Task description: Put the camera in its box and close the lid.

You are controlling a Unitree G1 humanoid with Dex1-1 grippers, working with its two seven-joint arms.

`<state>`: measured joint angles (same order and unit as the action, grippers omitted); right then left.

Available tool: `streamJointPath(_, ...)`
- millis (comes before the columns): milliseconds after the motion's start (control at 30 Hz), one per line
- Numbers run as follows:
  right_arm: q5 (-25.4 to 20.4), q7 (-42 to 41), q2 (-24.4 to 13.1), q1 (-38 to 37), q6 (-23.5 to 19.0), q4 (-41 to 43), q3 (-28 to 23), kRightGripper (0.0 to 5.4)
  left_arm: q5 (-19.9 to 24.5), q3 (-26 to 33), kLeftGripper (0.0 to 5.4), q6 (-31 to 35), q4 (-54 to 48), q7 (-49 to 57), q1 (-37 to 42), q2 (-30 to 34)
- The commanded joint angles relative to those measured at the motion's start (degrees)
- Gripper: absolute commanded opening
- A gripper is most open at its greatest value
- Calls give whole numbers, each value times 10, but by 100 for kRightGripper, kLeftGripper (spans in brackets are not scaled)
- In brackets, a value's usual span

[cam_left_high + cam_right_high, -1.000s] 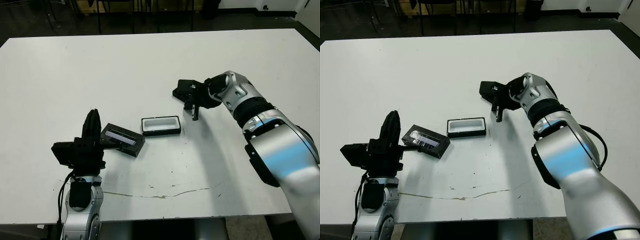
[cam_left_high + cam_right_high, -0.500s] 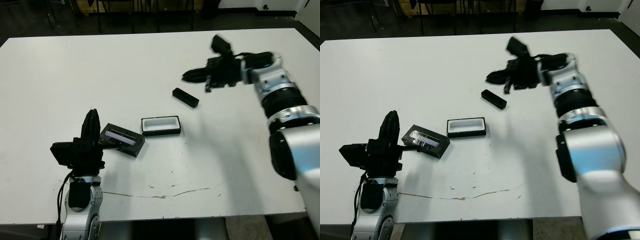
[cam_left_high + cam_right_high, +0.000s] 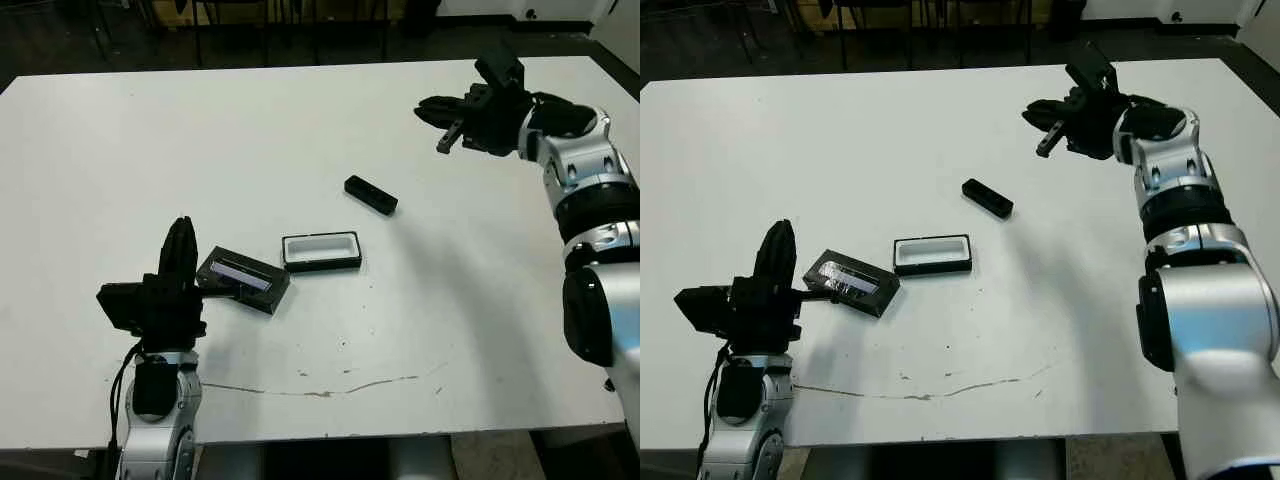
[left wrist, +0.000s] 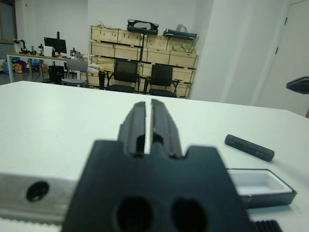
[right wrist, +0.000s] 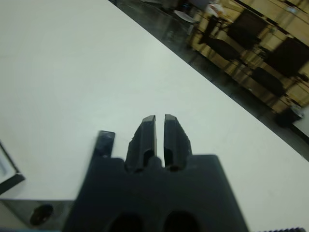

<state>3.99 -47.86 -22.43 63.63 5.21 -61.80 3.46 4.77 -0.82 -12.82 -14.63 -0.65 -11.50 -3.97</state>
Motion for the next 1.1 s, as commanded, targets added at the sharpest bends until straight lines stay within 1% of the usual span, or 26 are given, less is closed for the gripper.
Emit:
streamJointPath(33,3,11,8,-17,-18,8,5,0,0,4,2,14,3,-1,-2,6)
streamJointPath(100,4,16,10,-20,-22,14,7,0,-1,4,2,14,2,-2,-2,8)
streamJointPath(200,9,20,11,-25,-13,13,14,30,1,6,0,14,2,-3,-3,8)
streamJointPath(300,14,14,12,-29,1,3,22,75,3,8,0,10,5,-7,-3,10)
streamJointPath(367,14,8,15,-35,19,-12,24,108,0,9,0,12,4,-6,-4,8)
streamJointPath(467,7,1,21,-39,23,-35,18,160,-3,8,0,14,1,-5,-6,6)
streamJointPath(600,-10,-19,32,-44,14,-61,4,229,-5,10,0,10,2,-6,-8,8)
streamJointPath(633,-15,-20,36,-45,6,-66,-1,246,-4,10,0,11,2,-6,-8,8)
streamJointPath(767,-19,-28,44,-49,-3,-75,-6,317,-5,10,0,10,4,-6,-8,7)
streamJointPath(900,-30,-33,52,-48,-35,-82,-19,385,-5,10,0,10,6,-5,-8,6)
streamJointPath(967,-26,-31,54,-46,-45,-85,-19,420,-7,9,0,13,2,-4,-9,6)
streamJointPath(1067,-23,-33,57,-48,-43,-88,-17,473,-4,9,0,11,4,-6,-9,5)
streamJointPath(1100,-23,-34,59,-48,-47,-90,-18,489,-4,9,0,12,4,-5,-8,5)
